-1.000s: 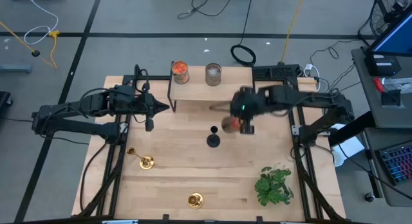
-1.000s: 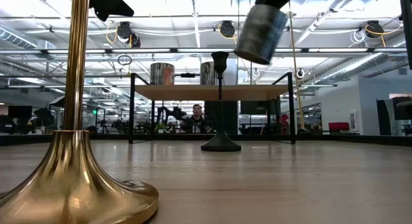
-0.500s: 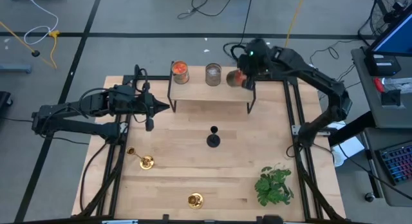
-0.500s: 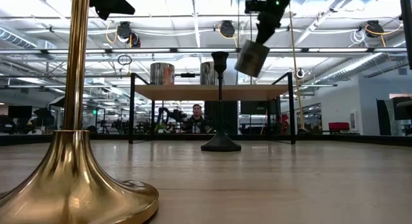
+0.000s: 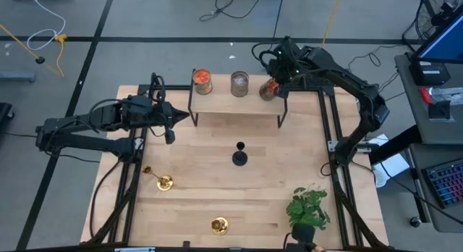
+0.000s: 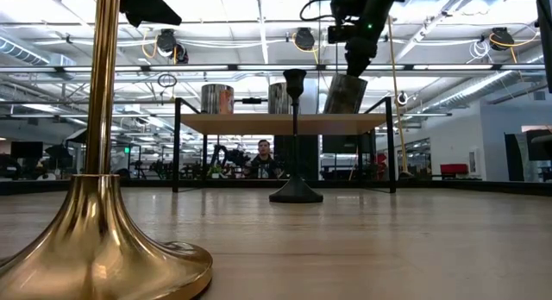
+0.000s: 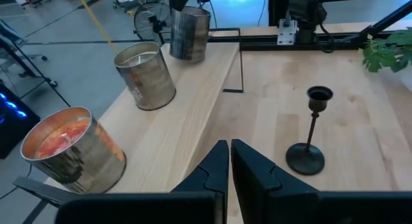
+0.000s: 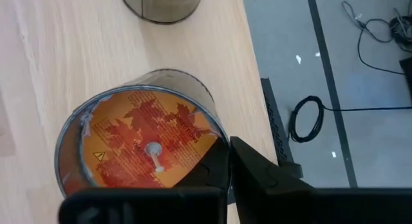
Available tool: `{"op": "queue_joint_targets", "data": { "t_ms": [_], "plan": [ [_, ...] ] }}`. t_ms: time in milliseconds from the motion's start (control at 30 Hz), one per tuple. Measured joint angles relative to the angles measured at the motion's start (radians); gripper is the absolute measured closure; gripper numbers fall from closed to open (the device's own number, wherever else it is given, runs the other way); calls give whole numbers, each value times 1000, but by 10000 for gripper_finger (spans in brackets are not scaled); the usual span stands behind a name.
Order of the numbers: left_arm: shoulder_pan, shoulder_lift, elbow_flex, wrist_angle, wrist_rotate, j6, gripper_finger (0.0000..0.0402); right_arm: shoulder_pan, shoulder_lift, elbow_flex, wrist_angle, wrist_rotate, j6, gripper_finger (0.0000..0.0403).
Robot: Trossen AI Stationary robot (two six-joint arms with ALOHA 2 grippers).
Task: Pick & Place candle stick holders
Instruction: Align the orange scented candle with the other scented candles
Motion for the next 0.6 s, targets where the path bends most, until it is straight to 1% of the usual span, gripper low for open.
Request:
{"op": "queue_joint_targets", "data": {
  "t_ms": [233, 333, 533, 600],
  "plan": [
    [0, 0, 0, 0, -1, -2, 376, -6, 3, -1, 8, 7, -1, 380],
    [0, 0, 0, 0, 0, -2, 376, -13, 5, -1, 9, 8, 0, 376],
    [0, 0, 0, 0, 0, -2, 376, -14, 10, -2, 67, 11, 1, 373],
    [0, 0, 0, 0, 0, -2, 376, -13, 10, -2, 102, 30, 2, 368]
  ]
}}
